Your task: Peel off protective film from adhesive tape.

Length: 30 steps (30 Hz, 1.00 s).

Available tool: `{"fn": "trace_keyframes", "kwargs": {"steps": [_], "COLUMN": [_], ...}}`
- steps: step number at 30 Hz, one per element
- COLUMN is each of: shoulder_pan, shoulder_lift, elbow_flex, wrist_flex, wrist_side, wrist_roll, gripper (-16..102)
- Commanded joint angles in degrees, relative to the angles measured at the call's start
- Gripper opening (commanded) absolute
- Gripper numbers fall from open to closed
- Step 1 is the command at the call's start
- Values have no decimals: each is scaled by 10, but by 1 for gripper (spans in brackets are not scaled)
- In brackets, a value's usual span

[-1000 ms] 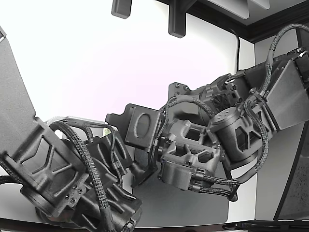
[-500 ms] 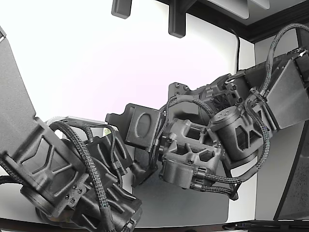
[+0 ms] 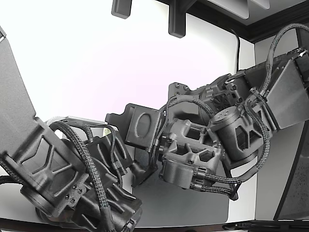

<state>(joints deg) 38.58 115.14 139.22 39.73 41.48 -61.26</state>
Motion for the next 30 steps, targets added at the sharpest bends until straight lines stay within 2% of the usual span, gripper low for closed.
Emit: {"fn": "trace_keyframes", "kwargs": {"steps": [1,30], "shoulder_pan": [-4,-2], "shoulder_lift": [11,11], "elbow_flex": [-15,-25], "wrist_flex": [-4,28], "wrist_side": [4,-11], "wrist_roll": [3,23], "gripper": [-10,-10]}}
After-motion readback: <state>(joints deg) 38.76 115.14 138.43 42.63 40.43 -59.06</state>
